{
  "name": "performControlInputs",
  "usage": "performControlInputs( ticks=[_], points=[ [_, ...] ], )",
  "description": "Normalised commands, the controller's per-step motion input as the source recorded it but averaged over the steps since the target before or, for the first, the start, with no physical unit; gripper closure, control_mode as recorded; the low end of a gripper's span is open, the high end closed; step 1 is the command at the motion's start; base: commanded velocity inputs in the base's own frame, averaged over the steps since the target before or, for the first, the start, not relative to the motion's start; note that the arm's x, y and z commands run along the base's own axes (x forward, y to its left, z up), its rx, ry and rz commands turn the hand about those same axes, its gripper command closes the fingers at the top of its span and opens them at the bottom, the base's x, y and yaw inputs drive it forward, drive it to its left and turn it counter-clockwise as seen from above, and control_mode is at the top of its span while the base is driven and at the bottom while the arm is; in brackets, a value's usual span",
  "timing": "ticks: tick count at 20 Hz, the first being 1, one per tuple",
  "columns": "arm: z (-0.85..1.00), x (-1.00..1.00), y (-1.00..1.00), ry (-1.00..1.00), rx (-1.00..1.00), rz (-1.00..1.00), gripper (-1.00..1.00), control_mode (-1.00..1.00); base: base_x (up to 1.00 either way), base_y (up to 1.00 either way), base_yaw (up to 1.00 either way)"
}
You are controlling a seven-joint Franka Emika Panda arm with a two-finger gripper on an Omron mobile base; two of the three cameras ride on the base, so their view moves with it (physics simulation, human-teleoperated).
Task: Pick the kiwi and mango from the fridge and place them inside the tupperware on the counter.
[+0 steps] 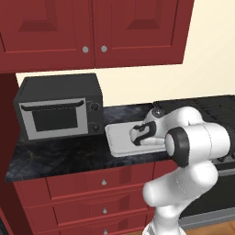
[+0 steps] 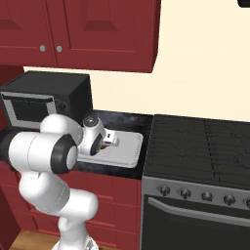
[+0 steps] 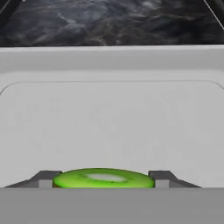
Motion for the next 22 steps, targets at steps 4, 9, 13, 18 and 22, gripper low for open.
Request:
performControlInputs(
  ticks=[4,9,13,18,22],
  points=[
    [-0.05,0.1,0.0,0.0,0.0,0.0,-1.0,-1.0,0.0,0.0,0.0],
    [0.17,-0.15,0.0,-0.06,0.0,0.0,-1.0,-1.0,0.0,0.0,0.0],
    [0.5,-0.55,-0.03,-0.08,0.0,0.0,-1.0,-1.0,0.0,0.0,0.0],
    [0.83,-0.95,-0.17,-0.1,0.0,0.01,-1.0,-1.0,0.0,0.0,0.0],
    [0.78,-1.0,-0.1,-0.03,0.0,0.01,-1.0,-1.0,0.0,0.0,0.0]
  ],
)
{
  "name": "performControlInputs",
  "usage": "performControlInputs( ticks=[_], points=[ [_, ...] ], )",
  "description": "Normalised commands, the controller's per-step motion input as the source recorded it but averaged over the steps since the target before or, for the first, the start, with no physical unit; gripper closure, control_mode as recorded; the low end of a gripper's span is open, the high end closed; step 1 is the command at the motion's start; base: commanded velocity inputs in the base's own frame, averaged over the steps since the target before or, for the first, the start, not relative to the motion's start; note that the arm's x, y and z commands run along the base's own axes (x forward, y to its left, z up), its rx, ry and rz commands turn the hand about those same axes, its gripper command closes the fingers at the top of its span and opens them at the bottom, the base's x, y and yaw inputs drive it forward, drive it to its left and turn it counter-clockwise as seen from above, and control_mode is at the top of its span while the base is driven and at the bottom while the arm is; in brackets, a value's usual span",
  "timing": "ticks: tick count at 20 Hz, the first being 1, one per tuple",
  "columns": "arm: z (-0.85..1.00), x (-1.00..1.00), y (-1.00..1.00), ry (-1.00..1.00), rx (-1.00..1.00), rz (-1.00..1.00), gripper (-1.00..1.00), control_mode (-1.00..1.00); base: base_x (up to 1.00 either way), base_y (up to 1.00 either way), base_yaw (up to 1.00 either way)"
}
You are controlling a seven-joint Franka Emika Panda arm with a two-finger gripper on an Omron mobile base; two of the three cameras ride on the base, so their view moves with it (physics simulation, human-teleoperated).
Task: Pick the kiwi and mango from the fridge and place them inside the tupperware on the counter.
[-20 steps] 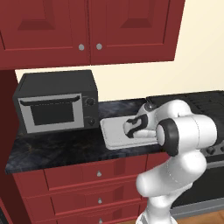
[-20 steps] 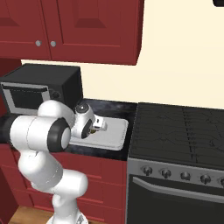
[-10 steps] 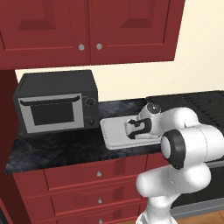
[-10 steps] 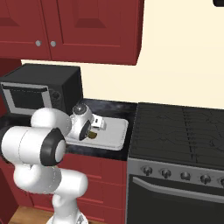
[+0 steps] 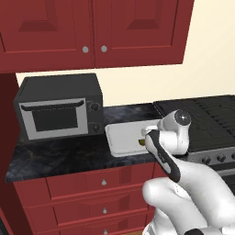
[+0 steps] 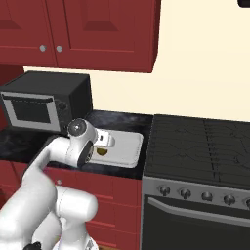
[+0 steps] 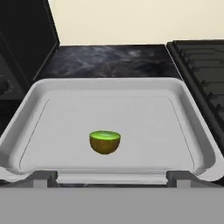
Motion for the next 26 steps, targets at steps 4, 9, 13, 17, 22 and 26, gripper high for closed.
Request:
performControlInputs(
  ticks=[4,9,13,17,22,26],
  points=[
    [0.94,-1.0,-0.04,0.0,0.0,0.03,-1.0,-1.0,0.0,0.0,0.0],
    [0.88,-1.0,0.0,0.01,0.0,0.05,-1.0,-1.0,0.0,0.0,0.0],
    [0.83,-1.0,0.0,0.04,-0.01,0.07,-1.0,-1.0,0.0,0.0,0.0],
    [0.66,-1.0,0.03,0.07,-0.02,0.06,-1.0,-1.0,0.0,0.0,0.0],
    [0.04,-0.96,0.19,0.12,-0.07,0.03,-1.0,-1.0,0.0,0.0,0.0],
    [-0.18,-0.97,0.31,0.21,-0.09,0.0,-1.0,-1.0,0.0,0.0,0.0]
  ],
)
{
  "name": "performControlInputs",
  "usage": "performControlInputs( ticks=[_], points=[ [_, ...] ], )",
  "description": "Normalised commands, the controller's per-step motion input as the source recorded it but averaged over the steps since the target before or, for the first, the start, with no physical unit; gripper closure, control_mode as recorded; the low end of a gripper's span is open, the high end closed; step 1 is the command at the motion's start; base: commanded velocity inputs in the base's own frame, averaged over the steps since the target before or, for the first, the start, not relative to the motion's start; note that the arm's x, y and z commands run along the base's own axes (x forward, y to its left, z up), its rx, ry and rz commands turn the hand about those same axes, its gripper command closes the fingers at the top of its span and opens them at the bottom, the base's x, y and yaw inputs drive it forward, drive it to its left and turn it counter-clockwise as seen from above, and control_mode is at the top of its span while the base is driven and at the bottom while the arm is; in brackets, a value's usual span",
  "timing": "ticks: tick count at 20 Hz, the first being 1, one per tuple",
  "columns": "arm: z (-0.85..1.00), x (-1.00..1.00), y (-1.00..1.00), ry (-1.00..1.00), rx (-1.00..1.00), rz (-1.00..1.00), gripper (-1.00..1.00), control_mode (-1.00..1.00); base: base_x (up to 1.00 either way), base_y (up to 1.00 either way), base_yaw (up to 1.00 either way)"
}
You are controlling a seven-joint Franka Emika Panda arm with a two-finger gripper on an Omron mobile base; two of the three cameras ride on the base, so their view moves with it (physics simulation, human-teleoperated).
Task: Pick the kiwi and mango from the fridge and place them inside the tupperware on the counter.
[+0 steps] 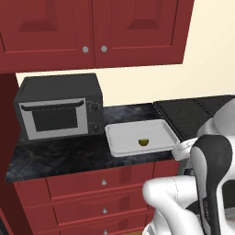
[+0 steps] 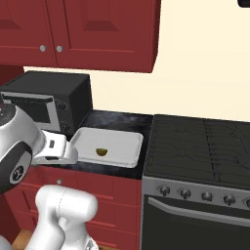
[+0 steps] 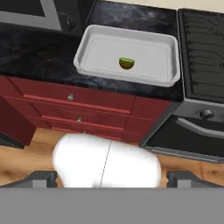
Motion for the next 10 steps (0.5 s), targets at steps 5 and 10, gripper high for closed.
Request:
performControlInputs(
  ticks=[5,10],
  points=[
    [-0.16,-0.92,0.15,0.12,-0.06,0.0,-1.0,-1.0,0.0,0.0,0.0],
    [0.0,0.0,0.0,0.0,0.0,0.0,-1.0,1.0,-0.97,0.0,0.0]
  ],
)
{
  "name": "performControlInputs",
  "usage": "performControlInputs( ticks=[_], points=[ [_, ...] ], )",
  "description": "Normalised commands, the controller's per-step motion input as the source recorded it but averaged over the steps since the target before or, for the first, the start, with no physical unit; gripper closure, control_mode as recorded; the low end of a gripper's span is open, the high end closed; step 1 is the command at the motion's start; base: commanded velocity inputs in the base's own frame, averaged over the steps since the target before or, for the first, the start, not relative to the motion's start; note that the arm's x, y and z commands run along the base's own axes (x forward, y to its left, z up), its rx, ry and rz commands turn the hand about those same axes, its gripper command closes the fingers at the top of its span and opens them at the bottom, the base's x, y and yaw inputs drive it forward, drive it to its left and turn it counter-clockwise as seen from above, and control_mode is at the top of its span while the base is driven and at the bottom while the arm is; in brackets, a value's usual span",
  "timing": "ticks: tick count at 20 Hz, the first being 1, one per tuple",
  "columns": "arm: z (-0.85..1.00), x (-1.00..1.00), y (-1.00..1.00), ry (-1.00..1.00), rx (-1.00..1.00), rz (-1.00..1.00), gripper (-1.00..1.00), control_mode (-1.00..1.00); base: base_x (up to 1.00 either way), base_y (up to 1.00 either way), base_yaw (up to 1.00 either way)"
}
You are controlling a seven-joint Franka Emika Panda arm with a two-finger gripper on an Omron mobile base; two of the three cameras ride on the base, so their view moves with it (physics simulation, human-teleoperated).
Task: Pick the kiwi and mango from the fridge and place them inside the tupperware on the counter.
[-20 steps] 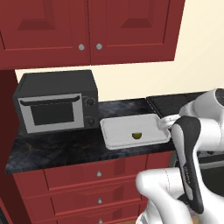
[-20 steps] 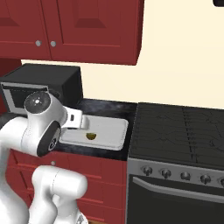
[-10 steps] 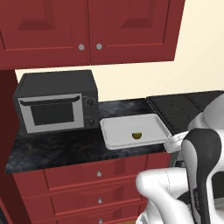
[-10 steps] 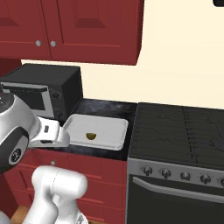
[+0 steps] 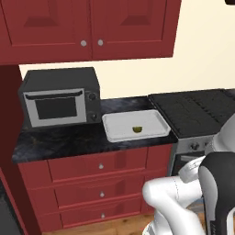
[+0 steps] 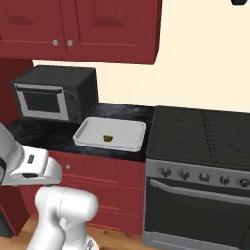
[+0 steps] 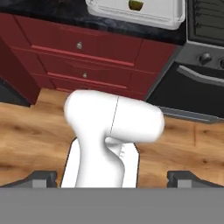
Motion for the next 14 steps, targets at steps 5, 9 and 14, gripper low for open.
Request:
performControlInputs(
  ticks=[5,9,14],
  points=[
    [0.0,0.0,0.0,0.0,0.0,0.0,-1.0,1.0,-1.0,0.0,0.0],
    [0.0,0.0,0.0,0.0,0.0,0.0,-1.0,1.0,-1.0,0.2,0.0],
    [0.0,0.0,0.0,0.0,0.0,0.0,-1.0,1.0,-0.92,0.61,0.01]
  ],
)
